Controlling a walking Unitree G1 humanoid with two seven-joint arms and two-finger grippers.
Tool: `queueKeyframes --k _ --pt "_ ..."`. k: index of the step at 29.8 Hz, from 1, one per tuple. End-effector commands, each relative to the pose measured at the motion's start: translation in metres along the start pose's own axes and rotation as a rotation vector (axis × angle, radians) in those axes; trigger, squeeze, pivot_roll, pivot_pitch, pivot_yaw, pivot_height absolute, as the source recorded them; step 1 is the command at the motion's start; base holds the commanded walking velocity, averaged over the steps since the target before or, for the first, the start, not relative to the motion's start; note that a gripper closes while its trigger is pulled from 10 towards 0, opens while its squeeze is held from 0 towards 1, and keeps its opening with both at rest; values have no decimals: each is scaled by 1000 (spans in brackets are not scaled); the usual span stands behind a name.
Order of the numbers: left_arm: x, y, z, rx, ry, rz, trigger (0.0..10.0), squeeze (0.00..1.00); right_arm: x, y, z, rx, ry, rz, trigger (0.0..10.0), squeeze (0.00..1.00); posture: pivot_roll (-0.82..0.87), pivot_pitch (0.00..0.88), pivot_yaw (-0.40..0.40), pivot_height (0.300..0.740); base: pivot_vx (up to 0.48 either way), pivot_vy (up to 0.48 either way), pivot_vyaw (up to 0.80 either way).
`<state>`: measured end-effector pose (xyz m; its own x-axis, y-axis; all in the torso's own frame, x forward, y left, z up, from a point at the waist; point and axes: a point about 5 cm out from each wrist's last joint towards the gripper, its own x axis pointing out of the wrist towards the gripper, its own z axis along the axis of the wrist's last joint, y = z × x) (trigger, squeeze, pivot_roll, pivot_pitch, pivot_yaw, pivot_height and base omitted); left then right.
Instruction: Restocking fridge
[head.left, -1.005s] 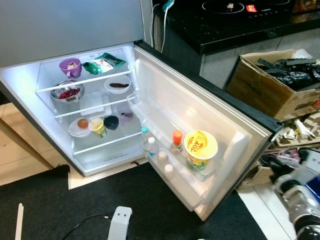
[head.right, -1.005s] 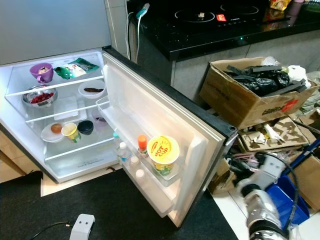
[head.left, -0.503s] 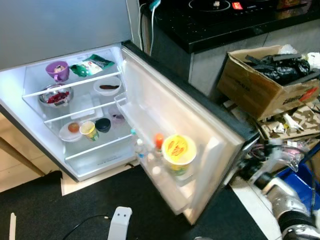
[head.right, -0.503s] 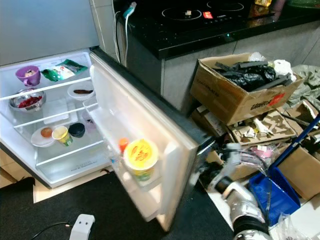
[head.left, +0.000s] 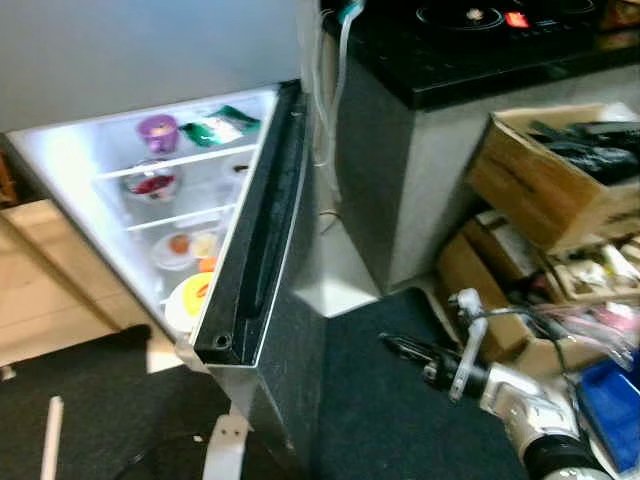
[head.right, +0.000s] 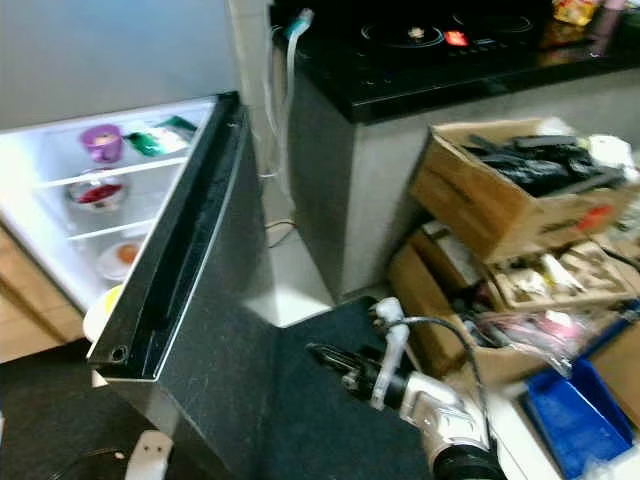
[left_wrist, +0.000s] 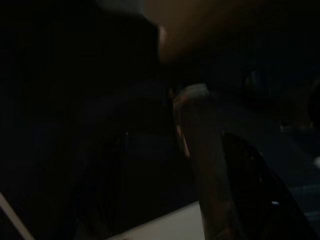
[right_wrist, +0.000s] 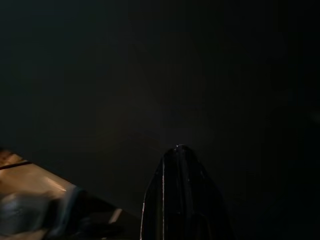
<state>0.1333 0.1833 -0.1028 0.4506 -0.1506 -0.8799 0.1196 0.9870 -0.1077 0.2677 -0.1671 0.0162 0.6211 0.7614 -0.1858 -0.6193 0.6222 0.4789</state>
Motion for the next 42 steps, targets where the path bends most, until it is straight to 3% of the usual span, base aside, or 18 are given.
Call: queueKeyframes --k 1,9,19,36,42 --pt "2 -10 -2 20 10 -28 10000 0 -20 -12 -23 39 65 -168 10000 0 -84 33 7 740 0 0 0" --pt "2 -10 -3 13 9 -23 10000 0 -51 -16 -65 84 221 -321 10000 0 -81 35 8 740 0 0 675" --pt "1 -9 -5 13 14 -20 10000 0 -67 -19 -87 126 274 -445 10000 0 -81 47 13 740 0 0 763" --pt "2 -10 -4 22 9 -21 10000 0 -66 -16 -94 131 286 -450 10000 0 -80 49 14 740 0 0 763" --pt "2 -10 -3 27 6 -22 10000 0 -55 -17 -83 66 284 -413 10000 0 -86 50 20 740 0 0 615"
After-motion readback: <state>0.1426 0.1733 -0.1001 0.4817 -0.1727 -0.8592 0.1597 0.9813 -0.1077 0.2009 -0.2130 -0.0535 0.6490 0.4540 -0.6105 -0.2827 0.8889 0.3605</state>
